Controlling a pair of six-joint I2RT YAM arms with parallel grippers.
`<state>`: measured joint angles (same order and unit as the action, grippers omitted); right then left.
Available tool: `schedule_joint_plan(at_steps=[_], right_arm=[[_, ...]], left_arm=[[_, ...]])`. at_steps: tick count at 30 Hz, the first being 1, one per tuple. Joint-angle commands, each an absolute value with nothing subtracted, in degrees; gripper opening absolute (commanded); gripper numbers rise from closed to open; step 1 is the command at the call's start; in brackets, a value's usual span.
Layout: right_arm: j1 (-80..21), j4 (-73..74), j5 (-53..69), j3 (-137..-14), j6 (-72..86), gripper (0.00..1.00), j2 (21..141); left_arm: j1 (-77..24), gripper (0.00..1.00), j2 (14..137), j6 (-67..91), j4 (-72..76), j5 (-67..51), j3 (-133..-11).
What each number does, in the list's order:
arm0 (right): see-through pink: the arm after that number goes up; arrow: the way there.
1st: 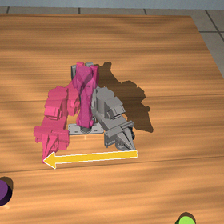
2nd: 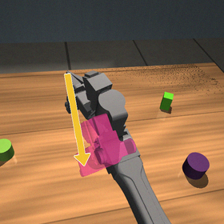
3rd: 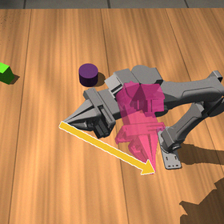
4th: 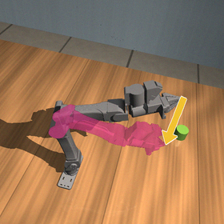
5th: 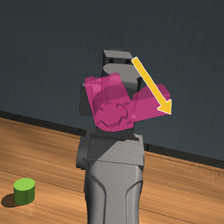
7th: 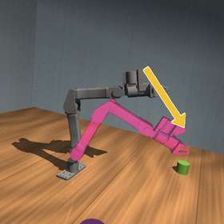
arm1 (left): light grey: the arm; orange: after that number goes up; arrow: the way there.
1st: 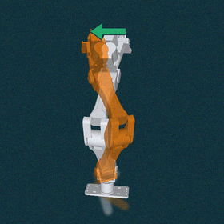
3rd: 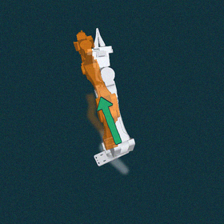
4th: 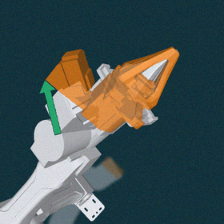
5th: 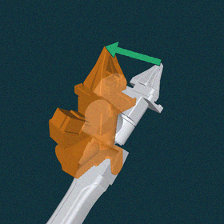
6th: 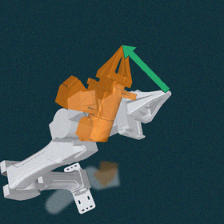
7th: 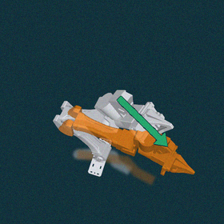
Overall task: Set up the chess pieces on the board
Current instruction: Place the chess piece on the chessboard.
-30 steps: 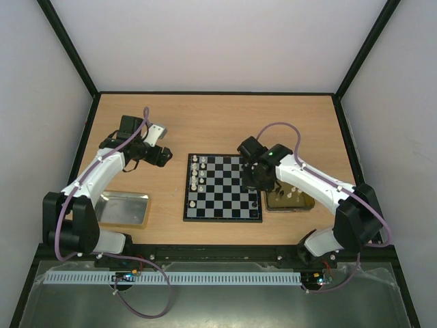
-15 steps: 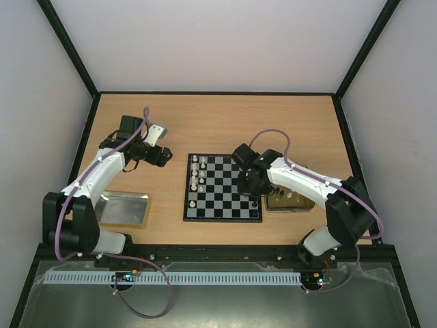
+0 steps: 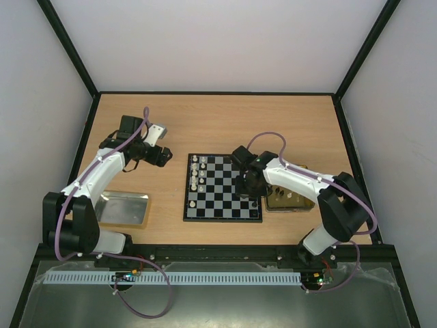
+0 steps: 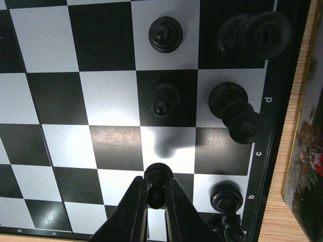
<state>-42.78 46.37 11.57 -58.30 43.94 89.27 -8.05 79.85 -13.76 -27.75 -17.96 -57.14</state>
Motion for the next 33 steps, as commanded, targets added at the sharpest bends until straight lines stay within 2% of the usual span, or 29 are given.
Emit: schedule_joint_plan(at_steps=[1, 33], right_arm=[[-43.07, 45.63, 11.37, -58.19, 43.34, 0.09, 90.57], [-42.02, 45.10, 9.39, -57.39, 42.71, 0.11, 91.49]], left_arm=[[-7.73, 0.87, 78.92, -14.19, -27.86, -18.08, -56.39], [-7.65, 0.87, 79.13, -14.24, -27.60, -18.03, -56.23]])
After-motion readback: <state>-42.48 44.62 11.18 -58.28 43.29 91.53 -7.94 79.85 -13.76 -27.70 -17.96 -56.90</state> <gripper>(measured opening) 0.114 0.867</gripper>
